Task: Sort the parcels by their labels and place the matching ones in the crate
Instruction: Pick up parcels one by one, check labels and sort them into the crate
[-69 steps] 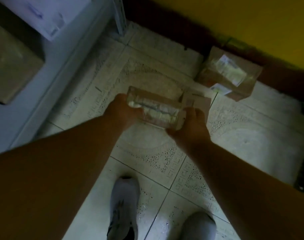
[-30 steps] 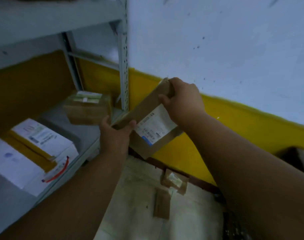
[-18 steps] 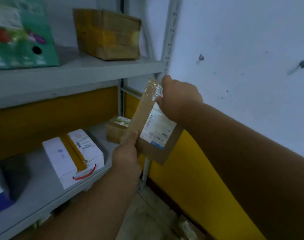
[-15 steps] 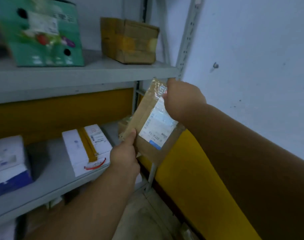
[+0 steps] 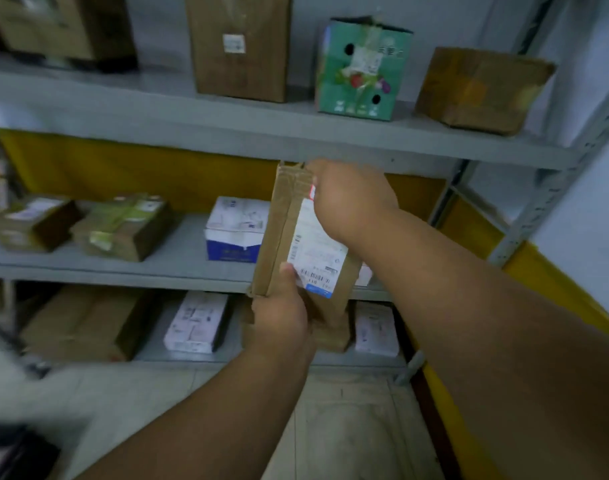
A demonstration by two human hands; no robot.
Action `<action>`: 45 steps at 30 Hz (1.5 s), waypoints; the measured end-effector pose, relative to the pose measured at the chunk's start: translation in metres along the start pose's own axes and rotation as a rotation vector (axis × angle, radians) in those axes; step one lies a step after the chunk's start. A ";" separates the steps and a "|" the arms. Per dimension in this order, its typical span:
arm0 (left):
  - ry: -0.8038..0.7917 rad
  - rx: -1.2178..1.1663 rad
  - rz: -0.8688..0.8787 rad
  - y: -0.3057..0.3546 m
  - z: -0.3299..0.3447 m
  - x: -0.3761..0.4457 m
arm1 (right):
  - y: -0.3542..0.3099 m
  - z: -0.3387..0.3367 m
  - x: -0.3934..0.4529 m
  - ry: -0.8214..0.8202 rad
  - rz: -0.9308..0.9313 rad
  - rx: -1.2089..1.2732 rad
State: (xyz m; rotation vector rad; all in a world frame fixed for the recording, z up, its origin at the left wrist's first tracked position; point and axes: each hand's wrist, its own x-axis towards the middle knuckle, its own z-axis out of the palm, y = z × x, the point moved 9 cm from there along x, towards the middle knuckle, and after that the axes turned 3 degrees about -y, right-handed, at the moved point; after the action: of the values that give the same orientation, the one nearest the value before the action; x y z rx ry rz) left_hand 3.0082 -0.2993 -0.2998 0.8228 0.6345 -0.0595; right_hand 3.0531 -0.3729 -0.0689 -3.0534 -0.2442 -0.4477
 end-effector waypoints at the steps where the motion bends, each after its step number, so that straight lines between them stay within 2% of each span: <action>1: 0.008 -0.012 0.012 0.015 -0.013 -0.004 | -0.023 -0.002 0.002 0.034 -0.032 0.009; 4: 0.114 0.099 0.088 0.071 -0.078 -0.010 | -0.090 -0.008 0.002 0.126 -0.083 0.092; 7: 0.215 0.146 0.233 0.144 -0.168 -0.005 | -0.159 0.011 -0.009 0.138 -0.042 0.304; 9: 0.300 0.190 0.350 0.200 -0.234 -0.003 | -0.208 0.045 -0.017 0.080 -0.001 0.432; 11: 0.320 0.314 0.453 0.256 -0.290 -0.004 | -0.261 0.087 -0.025 -0.019 0.042 0.562; 14: 0.365 0.531 0.489 0.328 -0.380 -0.009 | -0.361 0.138 -0.038 -0.227 0.021 0.744; 16: 0.375 0.575 0.549 0.374 -0.434 -0.022 | -0.431 0.160 -0.042 -0.339 -0.013 0.792; 18: 0.383 0.615 0.621 0.416 -0.478 -0.036 | -0.491 0.175 -0.045 -0.391 0.014 0.894; 21: 0.497 0.703 0.740 0.481 -0.535 -0.063 | -0.568 0.188 -0.053 -0.448 0.091 1.116; 23: 0.607 0.799 0.834 0.522 -0.562 -0.077 | -0.611 0.186 -0.055 -0.447 0.092 1.198; 25: 0.669 0.853 0.853 0.554 -0.582 -0.076 | -0.647 0.180 -0.052 -0.400 0.052 1.204; 27: 0.633 0.752 0.841 0.576 -0.597 -0.067 | -0.677 0.180 -0.043 -0.351 0.029 1.203; 31: 0.497 0.393 0.841 0.597 -0.627 -0.034 | -0.730 0.186 -0.018 -0.279 -0.017 1.207; 36: 0.541 0.009 0.727 0.626 -0.658 0.013 | -0.791 0.194 0.035 -0.238 -0.069 1.311; 39: 0.499 -0.024 0.663 0.651 -0.666 0.046 | -0.831 0.200 0.073 -0.285 -0.111 1.340; 45: 0.456 0.142 0.573 0.687 -0.703 0.090 | -0.905 0.225 0.114 -0.555 -0.229 1.084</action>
State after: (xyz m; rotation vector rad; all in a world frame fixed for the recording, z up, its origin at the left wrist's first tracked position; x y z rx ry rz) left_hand 2.9252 0.6829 -0.2491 1.1432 0.8025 0.6253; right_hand 3.0772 0.5524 -0.2312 -1.9979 -0.6076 0.4291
